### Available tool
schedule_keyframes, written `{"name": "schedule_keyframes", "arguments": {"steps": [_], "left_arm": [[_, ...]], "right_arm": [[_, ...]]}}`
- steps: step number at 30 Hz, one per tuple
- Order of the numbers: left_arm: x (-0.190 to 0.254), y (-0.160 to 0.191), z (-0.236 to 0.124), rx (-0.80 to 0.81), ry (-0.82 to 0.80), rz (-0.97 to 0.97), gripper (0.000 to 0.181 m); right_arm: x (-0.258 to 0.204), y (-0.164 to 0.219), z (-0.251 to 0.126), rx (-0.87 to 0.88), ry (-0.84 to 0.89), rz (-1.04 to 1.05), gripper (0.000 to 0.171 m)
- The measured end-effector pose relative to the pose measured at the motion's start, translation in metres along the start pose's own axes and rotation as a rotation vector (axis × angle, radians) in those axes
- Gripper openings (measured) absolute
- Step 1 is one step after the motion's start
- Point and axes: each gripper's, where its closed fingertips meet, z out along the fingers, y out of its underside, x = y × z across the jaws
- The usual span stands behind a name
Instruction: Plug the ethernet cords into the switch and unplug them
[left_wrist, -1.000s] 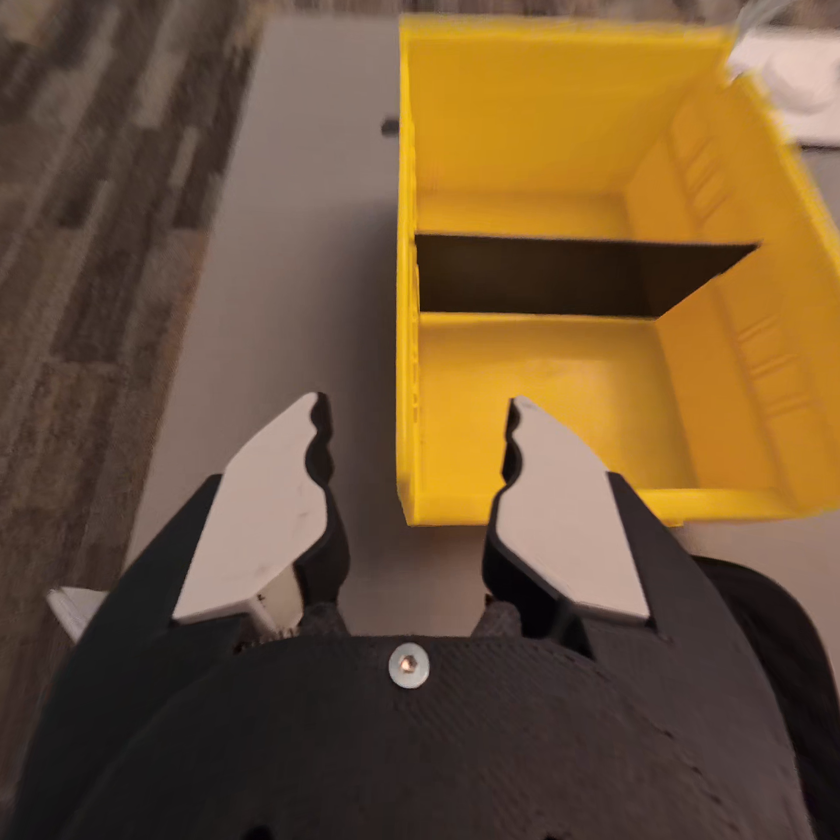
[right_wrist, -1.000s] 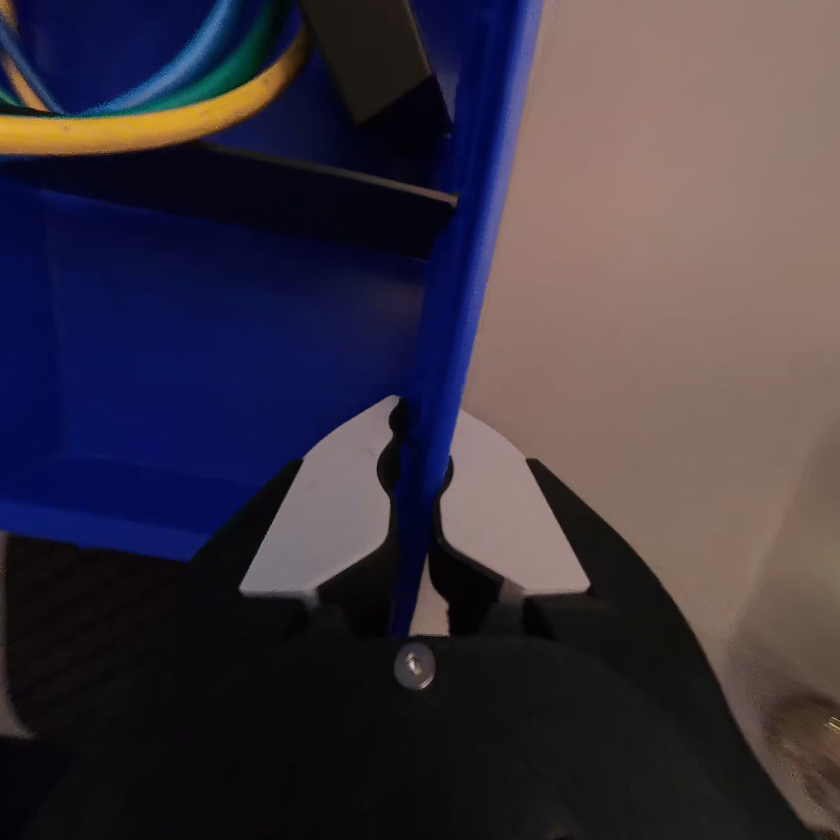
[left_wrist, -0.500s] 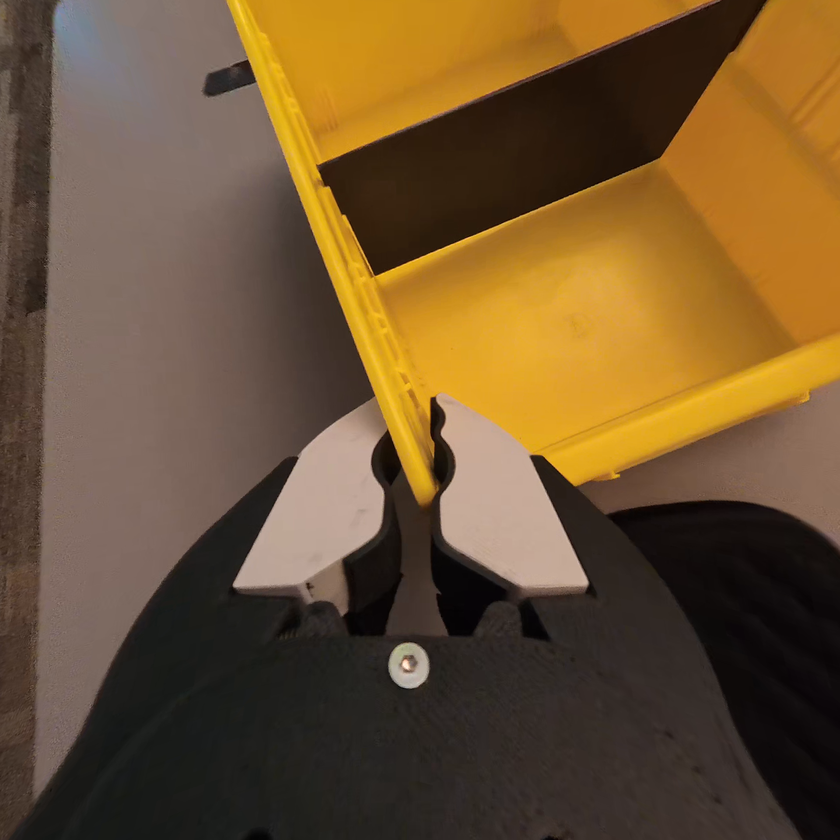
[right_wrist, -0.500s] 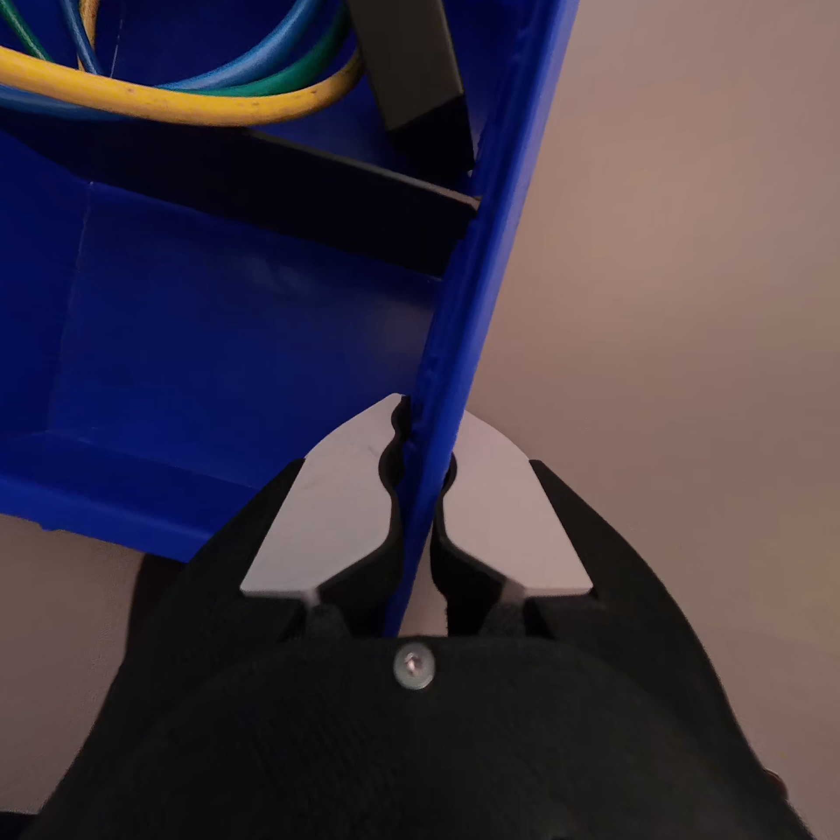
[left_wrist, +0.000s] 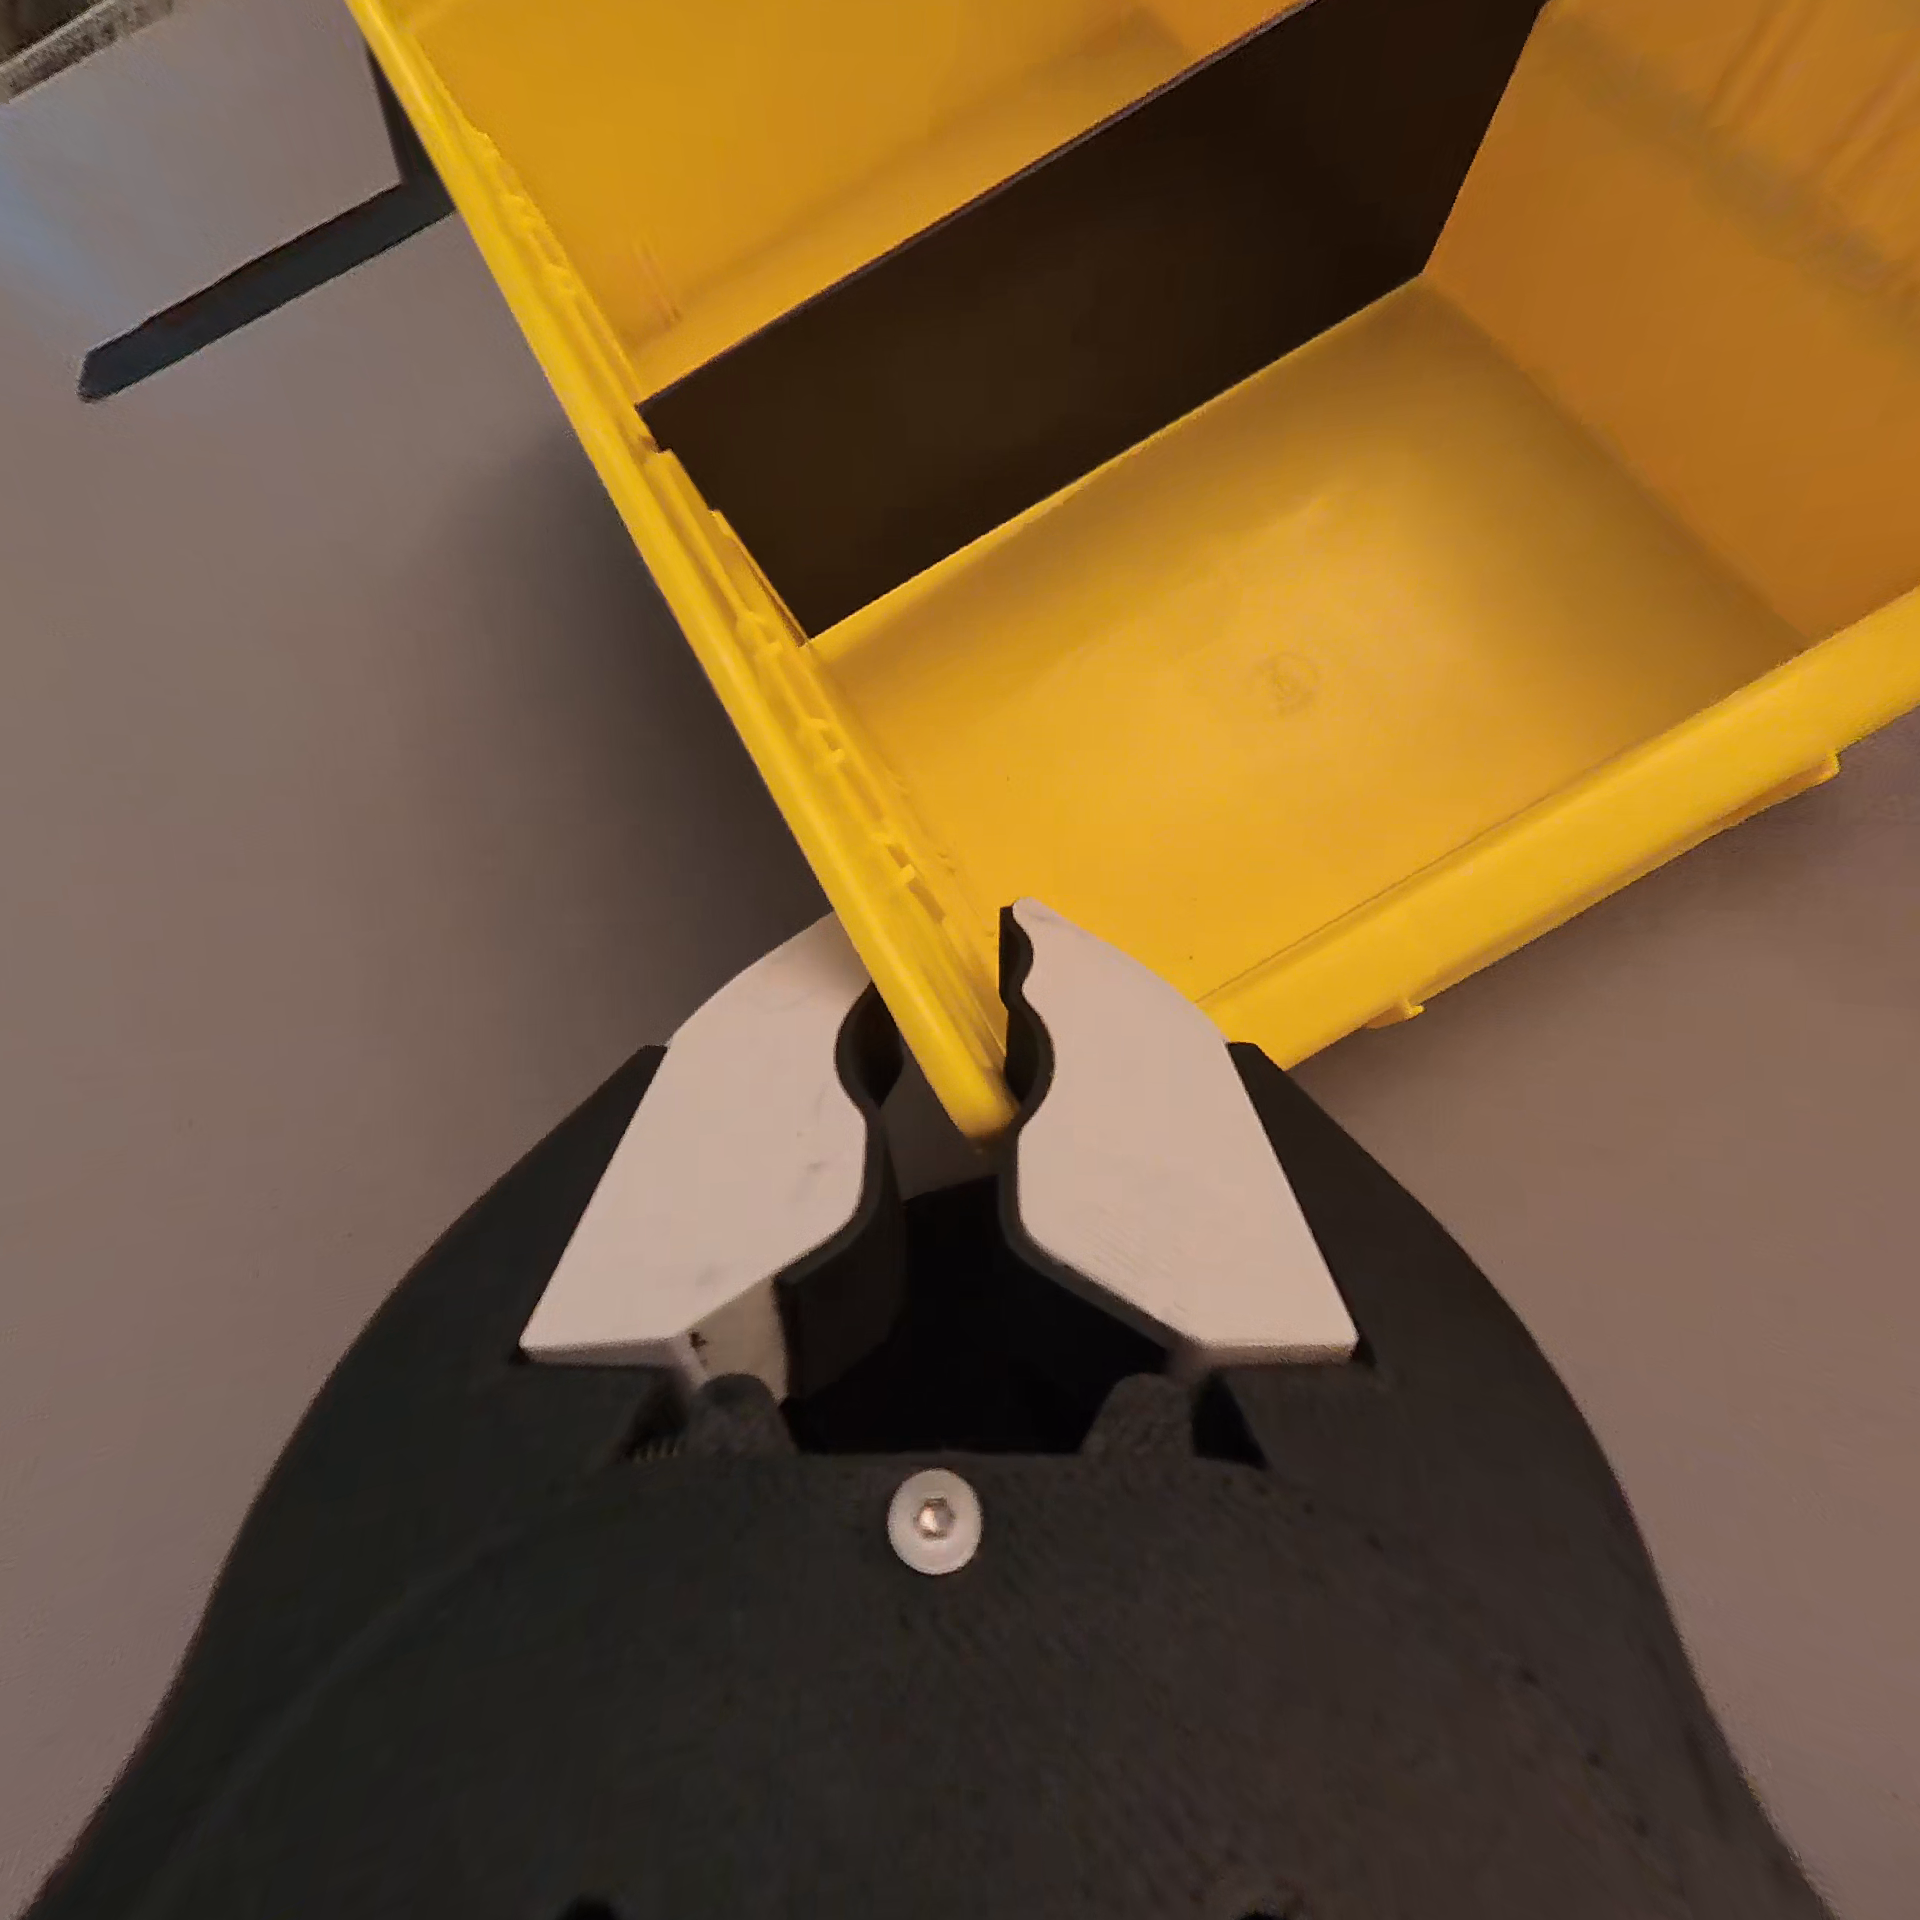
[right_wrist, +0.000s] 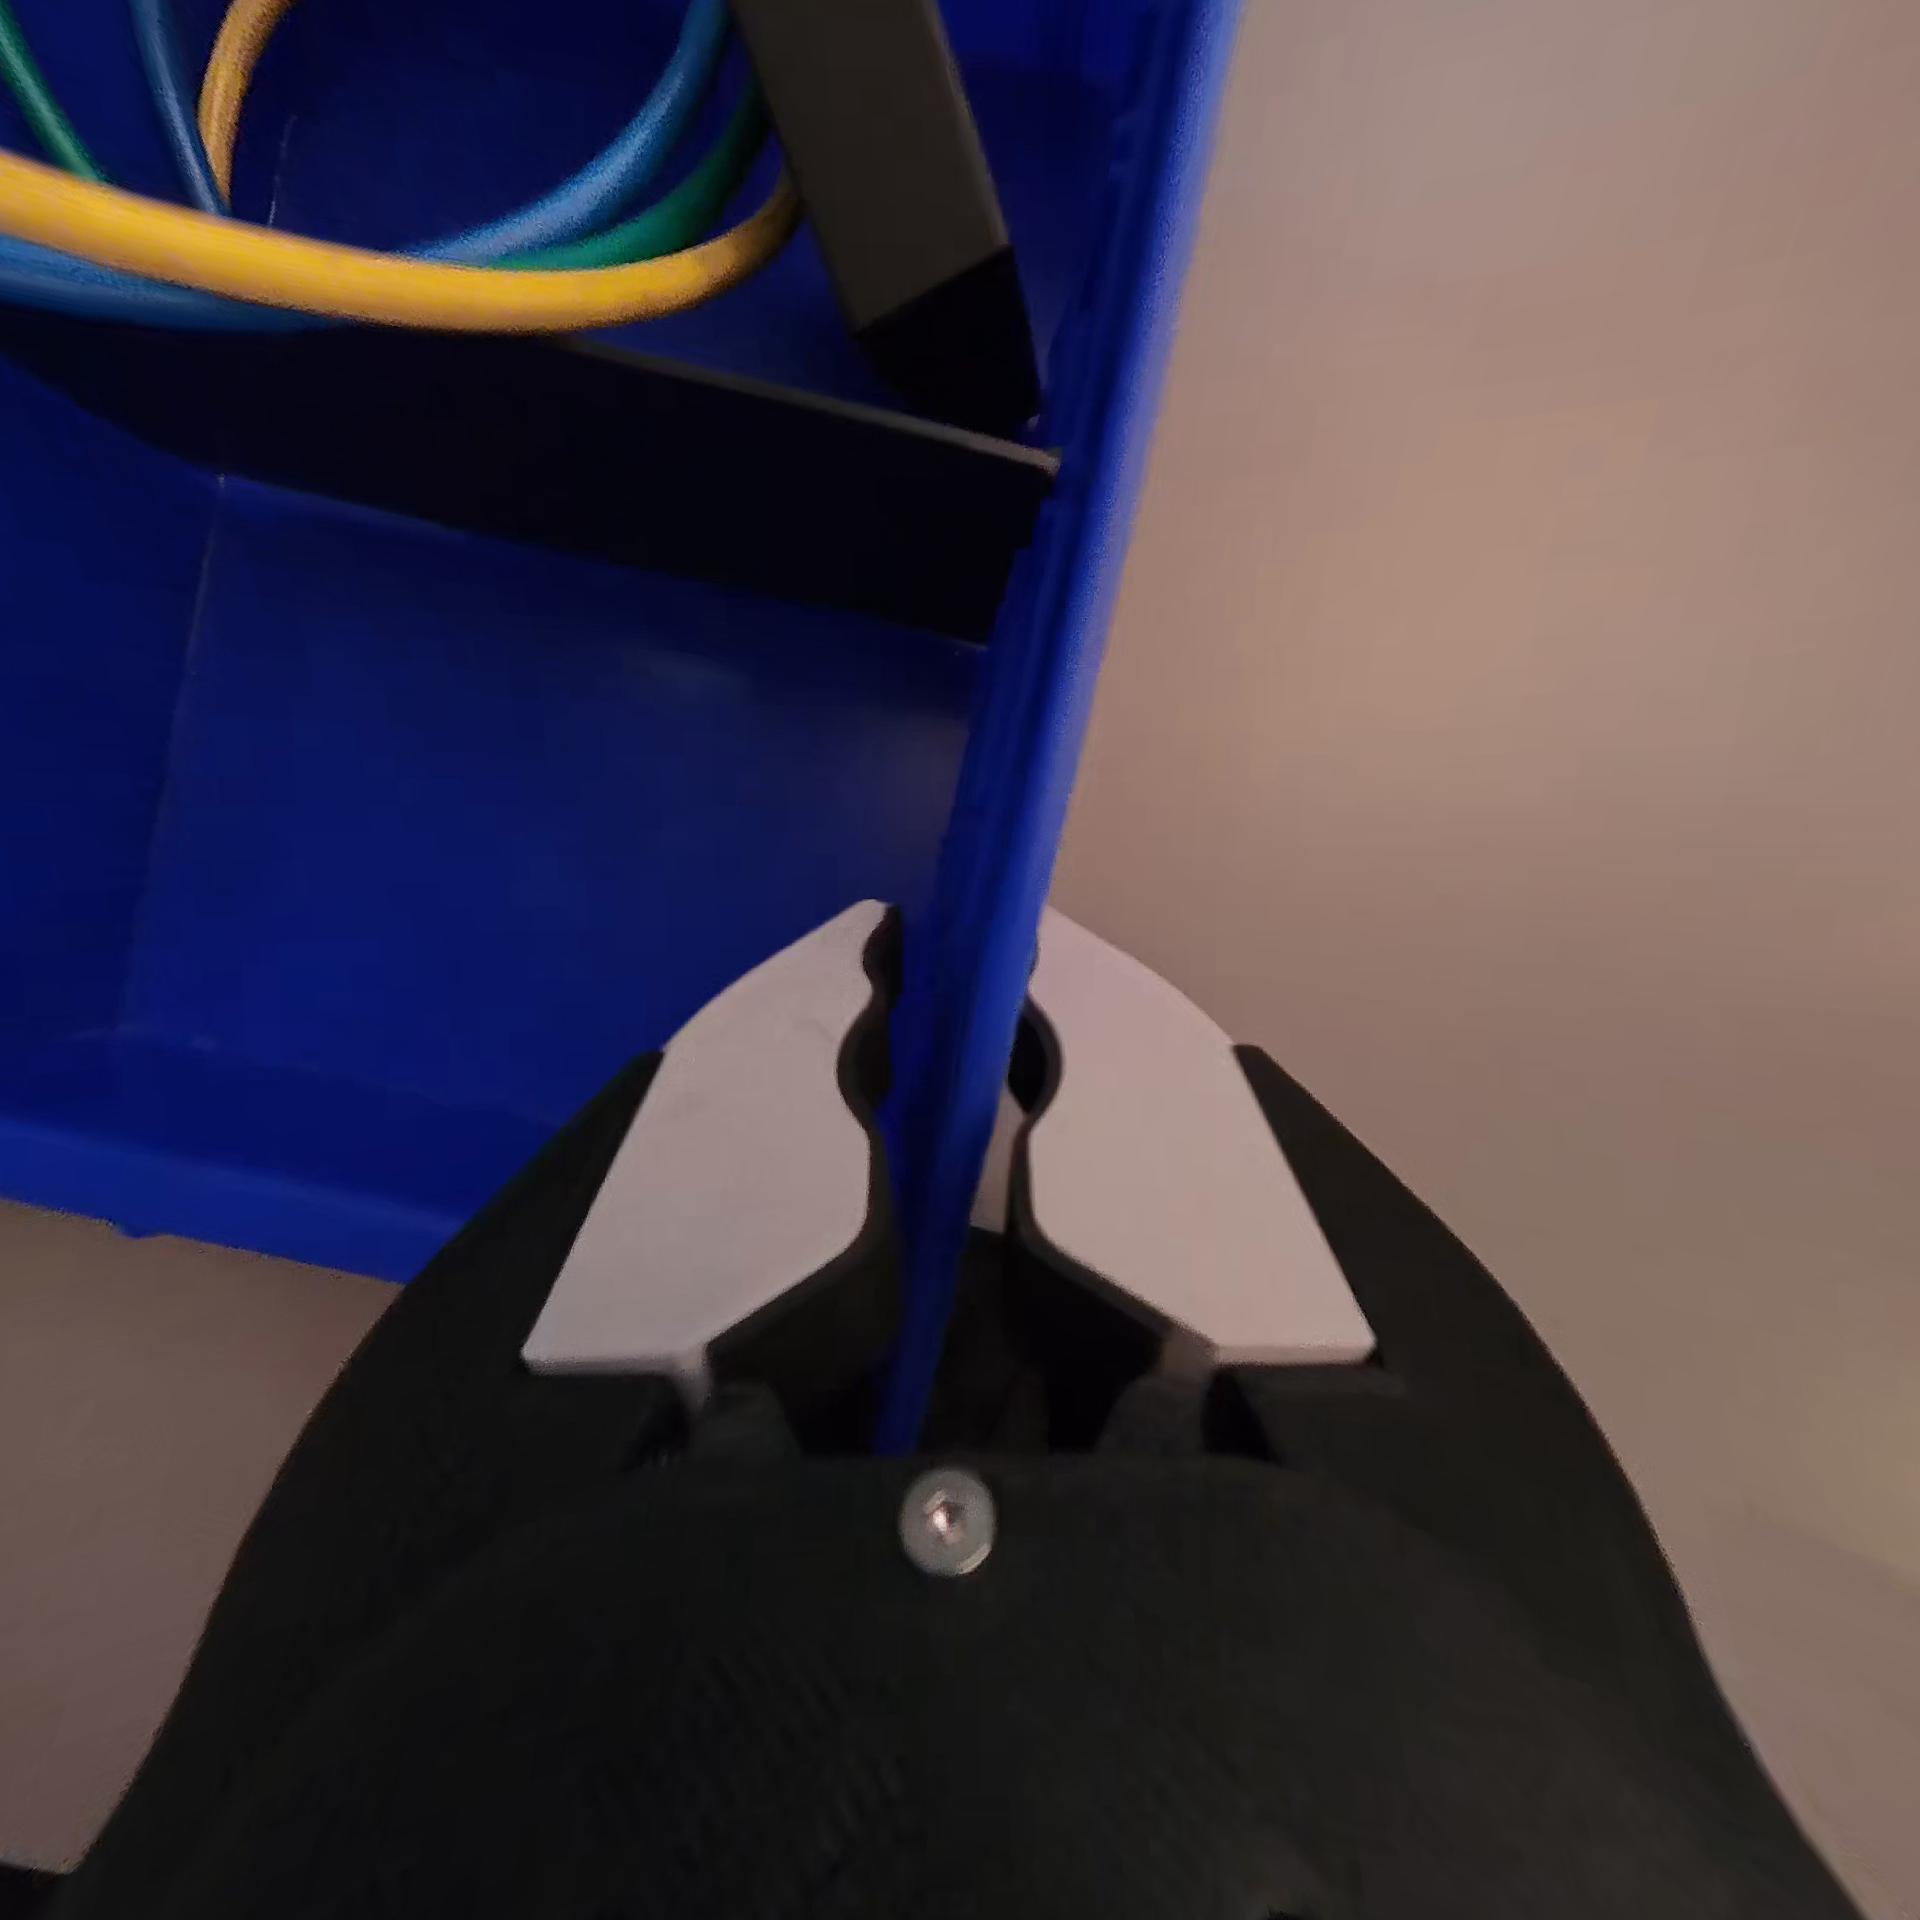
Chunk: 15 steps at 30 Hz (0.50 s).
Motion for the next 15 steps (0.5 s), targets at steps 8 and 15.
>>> {"name": "schedule_keyframes", "arguments": {"steps": [8, 15], "left_arm": [[0.019, 0.0, -0.006, 0.051, 0.057, 0.028, 0.022], [0.017, -0.013, -0.036, 0.211, 0.085, -0.135, 0.057]], "right_arm": [[-0.143, -0.085, -0.135, 0.733, -0.139, -0.202, 0.039], [-0.261, -0.096, -0.039, 0.251, -0.244, -0.287, 0.055]]}}
